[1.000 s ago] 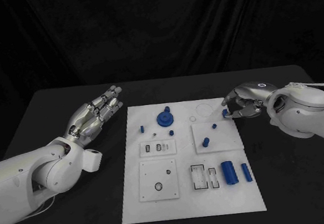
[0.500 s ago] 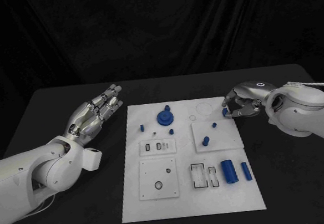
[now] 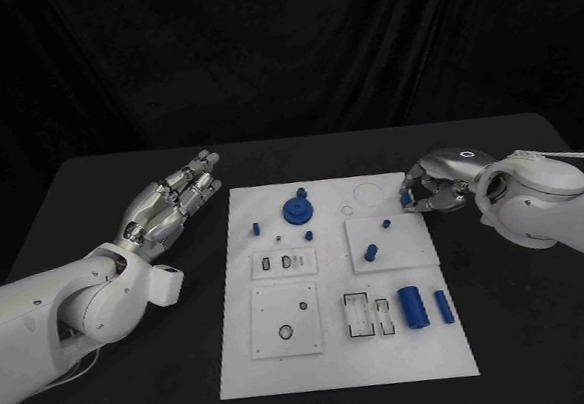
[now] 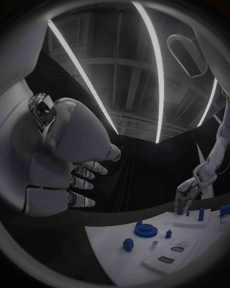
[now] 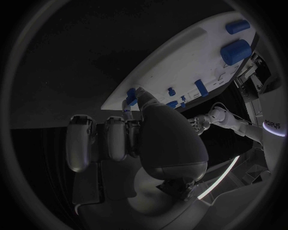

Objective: Assemble the parts on the task board

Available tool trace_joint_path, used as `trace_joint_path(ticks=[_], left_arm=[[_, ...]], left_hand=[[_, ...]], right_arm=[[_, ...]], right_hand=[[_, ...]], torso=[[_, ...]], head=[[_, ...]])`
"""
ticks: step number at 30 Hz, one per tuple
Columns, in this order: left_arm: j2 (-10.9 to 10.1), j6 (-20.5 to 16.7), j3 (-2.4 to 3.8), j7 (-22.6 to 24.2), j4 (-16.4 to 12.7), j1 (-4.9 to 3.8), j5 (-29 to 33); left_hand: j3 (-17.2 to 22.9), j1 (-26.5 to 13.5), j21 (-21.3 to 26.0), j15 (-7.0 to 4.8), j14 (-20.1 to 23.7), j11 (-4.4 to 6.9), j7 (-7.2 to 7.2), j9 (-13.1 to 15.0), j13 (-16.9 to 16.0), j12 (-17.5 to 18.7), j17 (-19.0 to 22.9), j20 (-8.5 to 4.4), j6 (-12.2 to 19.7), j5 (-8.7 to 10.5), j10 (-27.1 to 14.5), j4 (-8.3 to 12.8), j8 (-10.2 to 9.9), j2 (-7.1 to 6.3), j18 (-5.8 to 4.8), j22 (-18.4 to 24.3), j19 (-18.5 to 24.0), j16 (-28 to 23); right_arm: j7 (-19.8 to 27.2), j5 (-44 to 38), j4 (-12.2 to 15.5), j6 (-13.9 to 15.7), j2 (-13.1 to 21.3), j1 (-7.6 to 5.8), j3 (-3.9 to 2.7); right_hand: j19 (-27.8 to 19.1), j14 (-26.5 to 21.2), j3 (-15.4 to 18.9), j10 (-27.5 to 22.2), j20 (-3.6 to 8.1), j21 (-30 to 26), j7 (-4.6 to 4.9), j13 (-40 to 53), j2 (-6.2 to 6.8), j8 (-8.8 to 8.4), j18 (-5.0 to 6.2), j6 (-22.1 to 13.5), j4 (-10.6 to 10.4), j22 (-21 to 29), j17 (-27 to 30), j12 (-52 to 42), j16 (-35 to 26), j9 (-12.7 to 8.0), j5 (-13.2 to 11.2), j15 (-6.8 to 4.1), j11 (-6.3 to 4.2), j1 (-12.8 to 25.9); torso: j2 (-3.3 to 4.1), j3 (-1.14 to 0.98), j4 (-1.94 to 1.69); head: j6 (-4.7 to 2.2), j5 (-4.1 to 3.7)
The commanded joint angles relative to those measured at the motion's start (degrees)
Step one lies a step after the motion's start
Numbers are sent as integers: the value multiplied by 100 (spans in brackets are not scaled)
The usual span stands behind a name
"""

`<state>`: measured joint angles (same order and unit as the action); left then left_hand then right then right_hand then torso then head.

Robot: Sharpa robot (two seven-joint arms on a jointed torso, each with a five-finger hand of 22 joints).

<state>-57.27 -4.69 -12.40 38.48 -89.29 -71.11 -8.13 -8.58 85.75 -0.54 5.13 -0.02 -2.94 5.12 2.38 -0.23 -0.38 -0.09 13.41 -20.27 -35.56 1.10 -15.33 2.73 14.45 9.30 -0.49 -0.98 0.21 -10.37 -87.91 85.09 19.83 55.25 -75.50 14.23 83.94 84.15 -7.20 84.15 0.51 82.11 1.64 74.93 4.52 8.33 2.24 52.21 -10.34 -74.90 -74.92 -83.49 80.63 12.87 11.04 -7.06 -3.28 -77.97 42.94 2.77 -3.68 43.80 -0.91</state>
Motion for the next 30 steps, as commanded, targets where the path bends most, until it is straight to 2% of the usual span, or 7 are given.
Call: trace_joint_path(ticks=[1, 11, 12, 15, 19, 23, 30], left_arm=[[10, 85, 4, 70, -3, 10, -14], [15, 88, 4, 64, 1, 12, -14], [16, 88, 4, 63, 1, 12, -14], [12, 90, 4, 59, 2, 13, -14], [7, 91, 4, 56, 0, 14, -14], [-1, 86, 4, 53, -2, 16, -14], [5, 93, 4, 43, 9, 18, -14]], left_hand=[[42, 41, -23, 40, 2, -46, -3, 9, -8, 8, 9, 21, -49, -31, -7, -6, 27, -8, 104, -2, 12, -21], [51, 41, -24, 40, 2, -52, 4, 9, -9, 8, 9, 23, -48, -31, -5, -6, 28, -11, 104, -3, 11, -21], [51, 41, -24, 40, 2, -52, 4, 9, -9, 8, 9, 23, -48, -31, -5, -6, 28, -11, 104, -3, 11, -21], [53, 41, -25, 39, 2, -55, 6, 9, -9, 7, 9, 23, -52, -30, -4, -6, 28, -11, 104, -3, 11, -21], [53, 41, -25, 39, 2, -55, 6, 9, -9, 7, 9, 23, -52, -30, -4, -6, 28, -11, 104, -3, 11, -21], [55, 40, -26, 36, 2, -61, 10, 10, -10, 6, 9, 24, -58, -30, 1, -7, 30, -12, 104, -4, 9, -21], [55, 40, -26, 36, 2, -61, 10, 10, -10, 6, 9, 24, -58, -30, 1, -7, 30, -12, 104, -4, 9, -21]], right_arm=[[47, -39, -16, 170, -5, 19, -4], [95, -39, -16, 435, 2, 35, -4], [102, -39, -12, 485, 5, 36, -4], [146, -39, 25, 738, 22, 38, -4], [172, -41, 135, 996, 67, 37, -4], [132, -42, 483, 1249, 148, 20, -6], [58, -44, 1222, 1328, 70, -66, -8]], right_hand=[[277, 379, 23, 335, 23, -8, -3, 871, -13, 79, -37, 108, 16, -1264, -209, -12, 37, 66, 26, -26, -5, -61], [273, 368, -58, 333, 33, -9, -31, 870, -195, 310, -36, 395, 83, -1263, -169, -23, 36, 391, 466, -39, -22, -152], [274, 368, -66, 333, 33, -7, -30, 869, -211, 324, -37, 416, 89, -1264, -169, -23, 37, 408, 494, -39, -23, -159], [275, 365, -129, 338, 35, 0, -22, 878, -299, 419, -38, 546, 162, -1265, -151, -39, 40, 568, 862, -36, -17, -211], [276, 364, -138, 338, 30, 2, -6, 874, -304, 442, -39, 576, 185, -1266, -142, -37, 40, 617, 949, -32, -5, -217], [278, 364, -126, 338, 25, 6, 27, 876, -279, 435, -40, 562, 181, -1267, -136, -40, 40, 644, 1015, -21, 13, -185], [281, 363, -109, 344, 15, 13, 45, 890, -250, 417, -42, 539, 165, -1269, -125, -56, 38, 665, 1051, -9, 33, -134]], torso=[[-2, 3, 3], [-4, 1, 0], [-3, 1, -1], [-3, -1, 3], [-4, 0, 6], [-2, 2, 0], [2, 11, 3]], head=[[3, -5], [20, -1], [24, 1], [26, 20], [33, 38], [46, 89], [162, 128]])
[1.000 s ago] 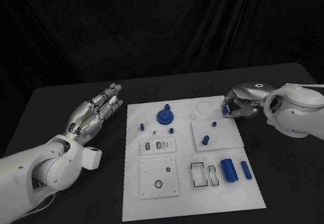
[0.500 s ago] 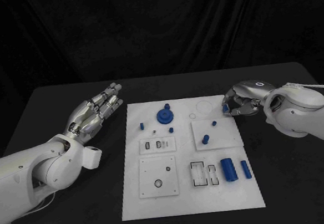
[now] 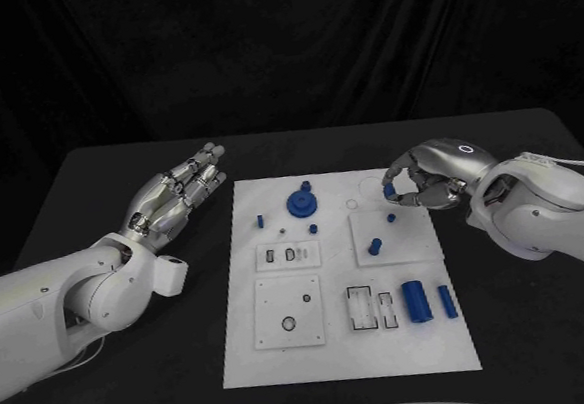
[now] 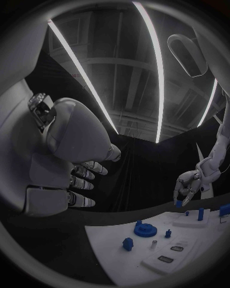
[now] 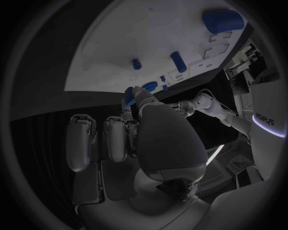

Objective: Assemble the parts on the task board

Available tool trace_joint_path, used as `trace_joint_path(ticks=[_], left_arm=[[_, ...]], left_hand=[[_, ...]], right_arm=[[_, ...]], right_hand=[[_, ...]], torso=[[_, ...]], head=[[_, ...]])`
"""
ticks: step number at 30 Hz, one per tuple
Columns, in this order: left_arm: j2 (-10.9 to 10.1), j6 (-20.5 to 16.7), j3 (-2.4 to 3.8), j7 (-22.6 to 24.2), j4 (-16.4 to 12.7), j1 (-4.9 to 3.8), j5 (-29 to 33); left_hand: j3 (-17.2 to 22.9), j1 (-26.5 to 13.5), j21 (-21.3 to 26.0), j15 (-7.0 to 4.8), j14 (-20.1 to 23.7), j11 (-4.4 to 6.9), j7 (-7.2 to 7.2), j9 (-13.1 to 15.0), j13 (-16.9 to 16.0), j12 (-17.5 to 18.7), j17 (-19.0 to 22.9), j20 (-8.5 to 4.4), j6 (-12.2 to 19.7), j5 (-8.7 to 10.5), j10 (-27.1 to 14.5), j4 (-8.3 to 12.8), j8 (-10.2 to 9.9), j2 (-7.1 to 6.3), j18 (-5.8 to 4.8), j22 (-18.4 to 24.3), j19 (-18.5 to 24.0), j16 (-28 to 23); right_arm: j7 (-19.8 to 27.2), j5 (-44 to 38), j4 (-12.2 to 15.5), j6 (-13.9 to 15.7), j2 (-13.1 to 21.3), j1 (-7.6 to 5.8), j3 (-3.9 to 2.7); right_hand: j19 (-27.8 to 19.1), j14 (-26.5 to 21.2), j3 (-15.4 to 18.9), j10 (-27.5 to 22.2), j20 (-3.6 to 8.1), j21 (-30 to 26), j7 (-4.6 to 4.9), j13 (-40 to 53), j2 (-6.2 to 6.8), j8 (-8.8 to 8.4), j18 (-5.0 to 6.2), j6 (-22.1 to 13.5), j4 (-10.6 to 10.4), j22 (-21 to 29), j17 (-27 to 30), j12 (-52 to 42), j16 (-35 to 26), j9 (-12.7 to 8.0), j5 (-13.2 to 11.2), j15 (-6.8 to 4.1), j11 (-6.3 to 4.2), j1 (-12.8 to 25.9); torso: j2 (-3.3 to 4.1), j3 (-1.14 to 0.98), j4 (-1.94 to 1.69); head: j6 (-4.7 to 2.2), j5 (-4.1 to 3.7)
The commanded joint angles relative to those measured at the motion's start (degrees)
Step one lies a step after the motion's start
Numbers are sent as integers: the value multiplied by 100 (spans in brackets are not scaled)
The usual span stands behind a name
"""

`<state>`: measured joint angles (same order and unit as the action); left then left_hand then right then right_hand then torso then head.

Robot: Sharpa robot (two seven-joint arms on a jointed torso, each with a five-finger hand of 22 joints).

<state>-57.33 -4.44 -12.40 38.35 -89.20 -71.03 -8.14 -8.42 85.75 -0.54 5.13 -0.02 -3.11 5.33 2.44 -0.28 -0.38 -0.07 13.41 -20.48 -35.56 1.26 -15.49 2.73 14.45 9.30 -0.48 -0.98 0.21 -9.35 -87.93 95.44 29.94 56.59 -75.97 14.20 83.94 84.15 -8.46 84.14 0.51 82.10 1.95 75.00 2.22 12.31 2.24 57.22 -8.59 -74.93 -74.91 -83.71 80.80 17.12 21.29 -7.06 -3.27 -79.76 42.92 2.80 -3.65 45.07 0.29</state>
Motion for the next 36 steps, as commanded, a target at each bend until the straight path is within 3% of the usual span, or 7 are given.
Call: trace_joint_path(ticks=[1, 3, 8, 17, 20, 26, 36], left_arm=[[15, 70, 4, 56, 4, 10, -14], [30, 78, 4, 55, 12, 10, -14], [59, 101, 4, 52, 6, 11, -14], [78, 111, 4, 44, 5, 11, -14], [92, 123, 4, 37, 10, 11, -14], [107, 140, 4, 33, 21, 11, -14], [133, 163, 4, 28, 40, 11, -14]], left_hand=[[40, 40, -26, 36, 2, -44, -11, 5, -5, 6, 7, 24, -37, -30, -16, 9, 30, -12, 104, -5, 9, -21], [42, 39, -27, 34, 2, -49, -7, 4, -5, 6, 7, 24, -36, -30, -17, 9, 31, -14, 105, -5, 8, -21], [44, 39, -26, 32, 2, -51, -5, 5, -4, 7, 7, 24, -38, -30, -20, 8, 31, -14, 105, -4, 9, -21], [45, 39, -27, 32, 2, -54, -3, 5, -5, 7, 7, 25, -39, -31, -18, 9, 31, -15, 105, -5, 8, -21], [45, 39, -27, 32, 2, -54, -3, 5, -5, 7, 7, 25, -39, -31, -18, 9, 31, -15, 105, -5, 8, -21], [45, 39, -27, 32, 2, -54, -3, 5, -5, 7, 7, 25, -39, -31, -18, 9, 31, -15, 105, -5, 8, -21], [50, 39, -26, 30, 2, -61, 4, 5, -4, 8, 7, 25, -40, -29, -21, 11, 32, -23, 106, -4, 10, -21]], right_arm=[[-46, -42, 269, 282, -130, -24, -5], [-57, -42, 406, 149, -322, -31, -5], [-101, -42, 464, -175, -703, -17, -5], [-186, -201, 73, -680, -1379, 115, -5], [-288, -355, -50, -784, -1545, 159, -5], [-487, -494, -198, -926, -1738, 222, -5], [-624, -652, -335, -944, -1856, 339, -6]], right_hand=[[282, 363, 20, 348, 13, 15, 15, 890, -11, 23, -43, 49, -9, -1266, -123, -40, 21, 248, 31, -4, 42, 53], [278, 362, 24, 347, 6, 6, 18, 886, 0, 39, -41, 87, -8, -1263, -112, -37, 17, 269, 30, 5, 54, 67], [269, 360, 26, 342, 1, -15, 17, 873, 12, 46, -36, 107, -1, -1257, -94, -25, 7, 282, 23, 12, 62, 71], [260, 356, 68, 335, -30, -39, 53, 863, 81, 15, -31, 106, -26, -1248, -72, -17, 2, 312, -77, 51, 86, 169], [267, 360, 80, 346, -39, -22, 54, 890, 97, 11, -34, 118, -40, -1253, -90, -45, 17, 322, -99, 58, 92, 207], [265, 357, 70, 343, -43, -28, 47, 882, 102, 5, -33, 124, -24, -1251, -69, -38, 7, 329, -62, 60, 91, 196], [257, 353, 53, 337, -51, -48, 52, 871, 111, -10, -27, 123, 0, -1245, -43, -28, -6, 338, -3, 65, 91, 184]], torso=[[5, 10, 5], [3, 5, 17], [0, 11, -28], [-1, 2, -2], [3, 2, -14], [3, 2, 2], [-2, 1, -3]], head=[[50, 22], [83, 48], [109, 30], [140, 107], [141, 120], [167, 135], [173, 167]])
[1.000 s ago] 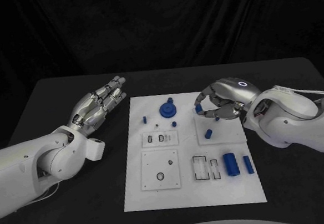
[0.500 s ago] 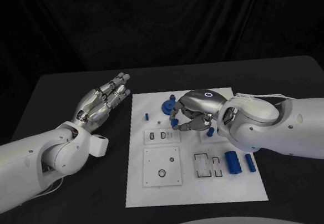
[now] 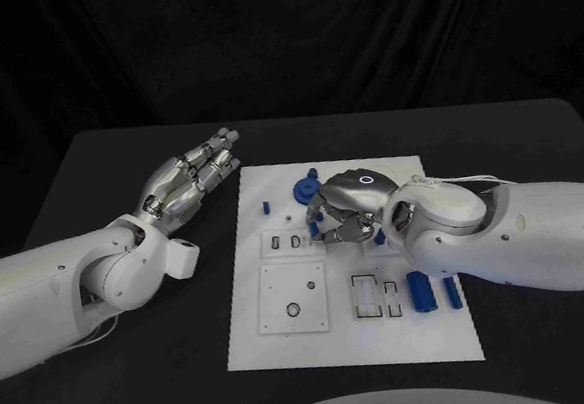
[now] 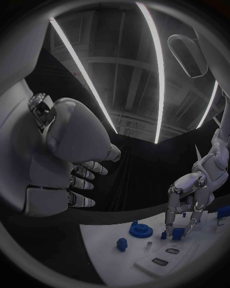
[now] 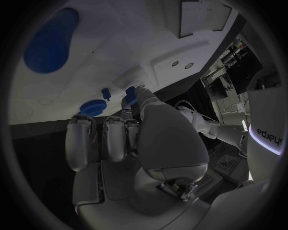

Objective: Assemble the parts on the task board

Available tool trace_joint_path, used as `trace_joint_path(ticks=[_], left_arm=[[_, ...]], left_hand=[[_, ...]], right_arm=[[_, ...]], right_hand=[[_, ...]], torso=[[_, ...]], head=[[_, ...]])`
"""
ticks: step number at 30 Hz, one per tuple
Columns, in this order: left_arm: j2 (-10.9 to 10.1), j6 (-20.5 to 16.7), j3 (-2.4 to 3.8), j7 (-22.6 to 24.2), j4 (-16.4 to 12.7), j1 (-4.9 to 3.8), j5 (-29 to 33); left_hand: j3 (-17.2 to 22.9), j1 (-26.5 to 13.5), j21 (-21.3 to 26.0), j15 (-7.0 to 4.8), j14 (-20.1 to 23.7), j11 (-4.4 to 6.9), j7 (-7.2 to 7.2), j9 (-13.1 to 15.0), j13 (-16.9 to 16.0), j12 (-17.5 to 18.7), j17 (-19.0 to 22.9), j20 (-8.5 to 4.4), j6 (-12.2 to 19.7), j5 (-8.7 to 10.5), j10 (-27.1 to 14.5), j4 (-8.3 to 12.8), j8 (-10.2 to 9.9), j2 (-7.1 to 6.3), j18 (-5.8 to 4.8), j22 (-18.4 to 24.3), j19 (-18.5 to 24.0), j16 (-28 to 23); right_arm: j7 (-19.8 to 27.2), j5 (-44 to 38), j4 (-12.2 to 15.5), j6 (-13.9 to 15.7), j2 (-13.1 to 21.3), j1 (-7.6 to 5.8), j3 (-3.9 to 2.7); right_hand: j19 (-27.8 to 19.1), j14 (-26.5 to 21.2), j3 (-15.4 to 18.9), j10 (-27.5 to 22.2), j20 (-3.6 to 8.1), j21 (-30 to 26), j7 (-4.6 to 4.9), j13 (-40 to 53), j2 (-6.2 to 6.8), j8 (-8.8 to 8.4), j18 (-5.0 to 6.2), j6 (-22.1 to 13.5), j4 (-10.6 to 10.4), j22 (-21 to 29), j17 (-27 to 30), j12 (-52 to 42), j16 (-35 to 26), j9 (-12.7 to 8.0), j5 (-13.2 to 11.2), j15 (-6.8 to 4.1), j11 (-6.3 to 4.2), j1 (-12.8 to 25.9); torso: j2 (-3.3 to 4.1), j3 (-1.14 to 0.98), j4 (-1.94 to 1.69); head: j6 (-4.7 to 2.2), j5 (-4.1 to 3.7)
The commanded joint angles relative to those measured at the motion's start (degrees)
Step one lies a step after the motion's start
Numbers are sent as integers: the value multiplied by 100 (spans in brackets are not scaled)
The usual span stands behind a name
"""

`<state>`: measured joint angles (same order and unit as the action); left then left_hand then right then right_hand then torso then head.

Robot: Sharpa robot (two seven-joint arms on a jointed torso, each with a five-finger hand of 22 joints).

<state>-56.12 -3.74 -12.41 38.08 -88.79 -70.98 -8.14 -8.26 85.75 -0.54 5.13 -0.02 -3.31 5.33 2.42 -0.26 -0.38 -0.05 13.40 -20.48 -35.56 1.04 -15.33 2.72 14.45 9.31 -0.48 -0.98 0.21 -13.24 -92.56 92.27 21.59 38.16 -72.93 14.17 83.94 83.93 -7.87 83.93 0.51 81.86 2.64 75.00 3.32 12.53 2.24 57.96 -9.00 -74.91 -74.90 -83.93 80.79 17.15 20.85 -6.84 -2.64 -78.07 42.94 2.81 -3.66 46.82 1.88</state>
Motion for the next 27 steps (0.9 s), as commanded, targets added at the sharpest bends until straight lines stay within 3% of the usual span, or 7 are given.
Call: trace_joint_path(ticks=[1, 10, 18, 22, 23, 27], left_arm=[[13, 93, 5, 55, 0, 6, -13], [21, 107, 5, 54, 6, 6, -13], [25, 112, 5, 50, 6, 6, -13], [25, 113, 5, 49, 6, 6, -13], [25, 113, 5, 49, 6, 6, -13], [25, 113, 5, 48, 7, 6, -13]], left_hand=[[34, 39, -26, 30, 2, -41, 4, 6, -5, 8, 5, 25, -40, -29, 2, -6, 32, -23, 105, -4, 9, -21], [34, 39, -26, 30, 2, -41, 4, 6, -5, 8, 5, 25, -40, -29, 2, -6, 32, -23, 105, -4, 9, -21], [42, 40, -25, 31, 2, -45, 8, 6, -5, 8, 5, 24, -41, -31, 2, -4, 33, -24, 106, -4, 9, -21], [42, 40, -25, 31, 2, -45, 8, 6, -5, 8, 5, 24, -41, -31, 2, -4, 33, -24, 106, -4, 9, -21], [42, 40, -25, 31, 2, -45, 8, 6, -5, 8, 5, 24, -41, -31, 2, -4, 33, -24, 106, -4, 9, -21], [42, 40, -25, 31, 2, -45, 8, 6, -5, 8, 5, 24, -41, -31, 2, -4, 33, -24, 106, -4, 9, -21]], right_arm=[[-240, -193, -29, -109, -21, 45, -3], [-219, -358, -79, -101, -58, 91, -3], [-128, -399, -81, -137, -68, 106, -3], [-110, -403, -90, -202, -69, 110, -3], [-111, -404, -91, -223, -70, 111, -3], [-114, -405, -95, -262, -72, 114, -3]], right_hand=[[257, 375, -6, 359, -50, -23, -17, 871, 0, -32, -27, 49, 40, -1247, -43, -6, -5, 335, 41, 43, 28, 15], [254, 373, -15, 358, -54, -30, -11, 871, 12, -45, -26, 40, 59, -1245, -39, -5, -6, 339, 62, 46, 27, 4], [252, 370, -3, 345, -68, -37, 3, 861, 94, -226, -23, -191, 70, -1243, -21, 3, -2, 316, -93, 55, -9, 89], [256, 372, 7, 340, -76, -28, 3, 866, 144, -358, -25, -361, 67, -1246, -31, -4, 15, 284, -263, 61, -15, 137], [259, 375, 16, 339, -82, -19, 2, 872, 165, -435, -27, -460, 60, -1249, -45, -11, 31, 261, -440, 64, -14, 166], [260, 373, 26, 332, -84, -17, 11, 863, 181, -493, -27, -525, 57, -1249, -41, -5, 36, 242, -586, 69, -10, 184]], torso=[[-4, -1, 0], [-4, 1, -1], [-3, 1, 0], [-3, 2, -1], [-2, 2, -1], [-2, 1, 0]], head=[[-7, 11], [-15, -1], [1, -10], [8, -15], [8, -16], [12, -21]])
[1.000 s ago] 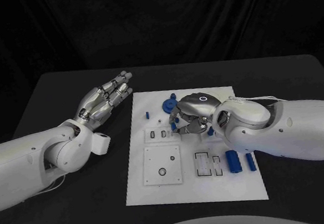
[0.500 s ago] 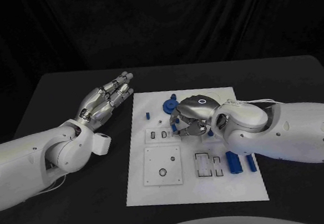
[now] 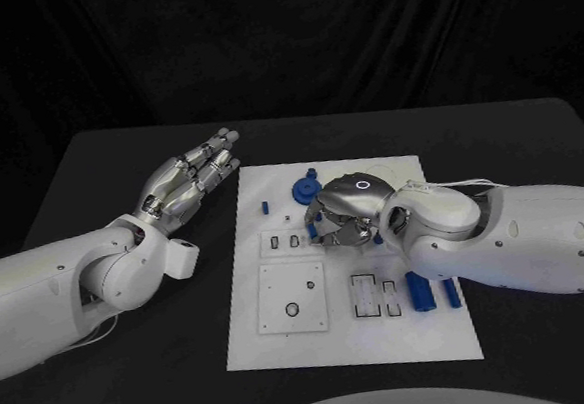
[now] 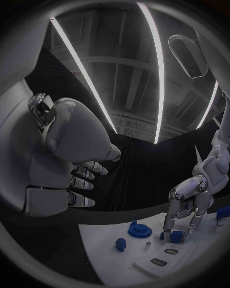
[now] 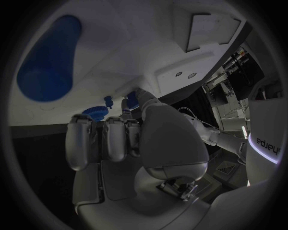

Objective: Assemble the parts on the task board

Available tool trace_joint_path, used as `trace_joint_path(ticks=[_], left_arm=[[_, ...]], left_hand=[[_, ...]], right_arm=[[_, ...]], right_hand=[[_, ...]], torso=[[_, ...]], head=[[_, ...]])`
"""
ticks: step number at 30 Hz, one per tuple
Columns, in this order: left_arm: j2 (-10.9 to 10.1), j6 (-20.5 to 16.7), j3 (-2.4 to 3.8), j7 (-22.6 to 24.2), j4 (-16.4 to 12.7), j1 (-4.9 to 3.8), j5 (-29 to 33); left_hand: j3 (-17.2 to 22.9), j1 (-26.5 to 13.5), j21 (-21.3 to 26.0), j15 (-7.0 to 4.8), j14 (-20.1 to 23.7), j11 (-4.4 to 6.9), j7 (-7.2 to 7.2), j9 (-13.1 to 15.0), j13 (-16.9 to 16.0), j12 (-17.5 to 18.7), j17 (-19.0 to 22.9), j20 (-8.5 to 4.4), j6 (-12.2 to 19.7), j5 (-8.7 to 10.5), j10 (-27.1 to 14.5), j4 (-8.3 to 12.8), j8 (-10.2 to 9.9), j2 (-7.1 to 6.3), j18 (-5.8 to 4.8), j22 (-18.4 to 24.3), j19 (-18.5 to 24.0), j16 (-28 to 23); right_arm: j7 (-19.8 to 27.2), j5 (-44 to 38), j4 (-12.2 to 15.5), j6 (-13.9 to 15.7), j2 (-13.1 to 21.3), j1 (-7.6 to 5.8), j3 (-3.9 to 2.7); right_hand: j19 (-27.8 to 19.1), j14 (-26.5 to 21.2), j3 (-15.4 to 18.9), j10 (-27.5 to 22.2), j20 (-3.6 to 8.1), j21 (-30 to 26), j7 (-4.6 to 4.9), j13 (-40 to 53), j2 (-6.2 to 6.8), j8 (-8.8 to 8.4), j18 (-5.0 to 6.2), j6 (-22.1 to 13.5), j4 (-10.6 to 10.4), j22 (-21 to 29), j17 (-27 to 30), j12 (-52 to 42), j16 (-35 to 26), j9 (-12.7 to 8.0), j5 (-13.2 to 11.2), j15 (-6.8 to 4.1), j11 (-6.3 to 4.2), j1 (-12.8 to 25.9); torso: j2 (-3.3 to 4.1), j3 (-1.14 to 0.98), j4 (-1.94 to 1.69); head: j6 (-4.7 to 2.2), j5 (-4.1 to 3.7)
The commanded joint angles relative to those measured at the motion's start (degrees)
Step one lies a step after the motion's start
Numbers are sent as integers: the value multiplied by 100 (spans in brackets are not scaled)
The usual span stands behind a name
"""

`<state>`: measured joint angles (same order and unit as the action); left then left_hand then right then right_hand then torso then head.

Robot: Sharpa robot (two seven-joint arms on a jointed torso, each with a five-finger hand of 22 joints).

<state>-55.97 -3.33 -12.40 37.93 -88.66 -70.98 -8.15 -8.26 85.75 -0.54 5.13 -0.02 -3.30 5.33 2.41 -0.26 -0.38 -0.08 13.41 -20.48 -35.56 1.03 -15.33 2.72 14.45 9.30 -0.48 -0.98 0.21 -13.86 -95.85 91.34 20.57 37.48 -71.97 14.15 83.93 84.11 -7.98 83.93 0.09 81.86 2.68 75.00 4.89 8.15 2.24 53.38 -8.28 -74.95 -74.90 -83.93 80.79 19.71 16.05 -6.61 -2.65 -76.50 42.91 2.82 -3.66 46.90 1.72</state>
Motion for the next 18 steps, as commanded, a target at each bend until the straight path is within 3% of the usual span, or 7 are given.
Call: trace_joint_path(ticks=[1, 15, 18], left_arm=[[11, 73, 4, 63, -5, 6, -13], [16, 81, 4, 57, 8, 6, -13], [18, 80, 4, 59, 10, 6, -13]], left_hand=[[42, 40, -25, 31, 2, -47, 8, 7, -6, 8, 8, 24, -41, -31, 3, -4, 33, -24, 106, -4, 10, -21], [50, 40, -25, 33, 2, -50, 11, 6, -6, 8, 8, 24, -35, -31, 3, -2, 33, -28, 106, -4, 10, -21], [50, 40, -25, 33, 2, -50, 11, 6, -6, 8, 8, 24, -35, -31, 3, -2, 33, -28, 106, -4, 10, -21]], right_arm=[[-52, -77, -2, -166, -5, 18, -1], [-50, -78, -5, -193, -2, 22, -1], [-45, -78, -1, -166, 10, 22, 0]], right_hand=[[259, 355, 40, 332, -43, -23, 11, 866, 28, -65, -25, -77, -15, -1244, -40, -9, 37, -17, -146, 47, -9, 30], [258, 349, 58, 307, -53, -22, 14, 827, 44, -198, -25, -243, -19, -1244, -19, 25, 38, -78, -380, 55, -3, 42], [257, 348, 68, 280, -51, -25, 1, 774, 48, -298, -24, -393, -19, -1243, -11, 74, 41, -138, -462, 51, -11, 37]], torso=[[1, 0, 0], [4, -3, 0], [1, -4, 1]], head=[[5, -4], [24, -10], [27, -8]])
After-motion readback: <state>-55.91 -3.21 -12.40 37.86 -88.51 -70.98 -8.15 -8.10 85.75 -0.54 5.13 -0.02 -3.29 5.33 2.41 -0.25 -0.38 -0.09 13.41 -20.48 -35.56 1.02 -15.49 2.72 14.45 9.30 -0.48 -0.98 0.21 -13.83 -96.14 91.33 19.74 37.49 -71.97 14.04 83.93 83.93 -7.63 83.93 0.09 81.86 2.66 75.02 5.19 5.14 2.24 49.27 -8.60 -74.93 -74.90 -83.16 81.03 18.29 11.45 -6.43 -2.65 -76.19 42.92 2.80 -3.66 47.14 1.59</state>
